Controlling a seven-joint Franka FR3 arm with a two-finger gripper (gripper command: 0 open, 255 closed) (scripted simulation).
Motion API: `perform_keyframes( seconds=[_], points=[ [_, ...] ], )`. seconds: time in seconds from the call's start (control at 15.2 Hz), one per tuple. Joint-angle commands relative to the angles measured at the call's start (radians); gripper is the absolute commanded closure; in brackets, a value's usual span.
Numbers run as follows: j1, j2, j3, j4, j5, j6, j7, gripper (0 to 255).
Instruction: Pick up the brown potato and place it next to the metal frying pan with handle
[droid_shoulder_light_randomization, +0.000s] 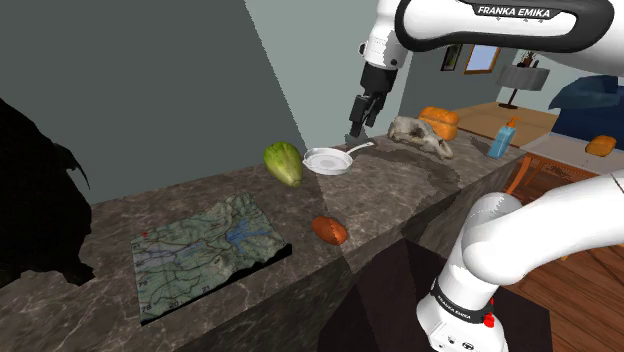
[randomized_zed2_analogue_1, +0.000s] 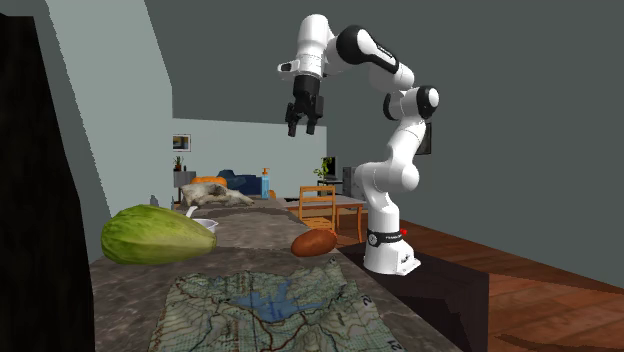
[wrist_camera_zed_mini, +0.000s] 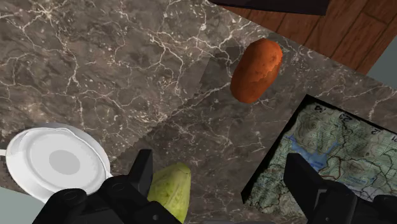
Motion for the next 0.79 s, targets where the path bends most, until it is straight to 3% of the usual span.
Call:
perform_keyframes(
  seconds=[0.0, 0.73],
  points=[
    [0.0, 0.0, 0.0, 0.0, 0.0, 0.0, 0.0, 0],
    [-0.005, -0.071, 0.169, -0.369, 0.072, 0.277, 0.296, 0]
  ],
)
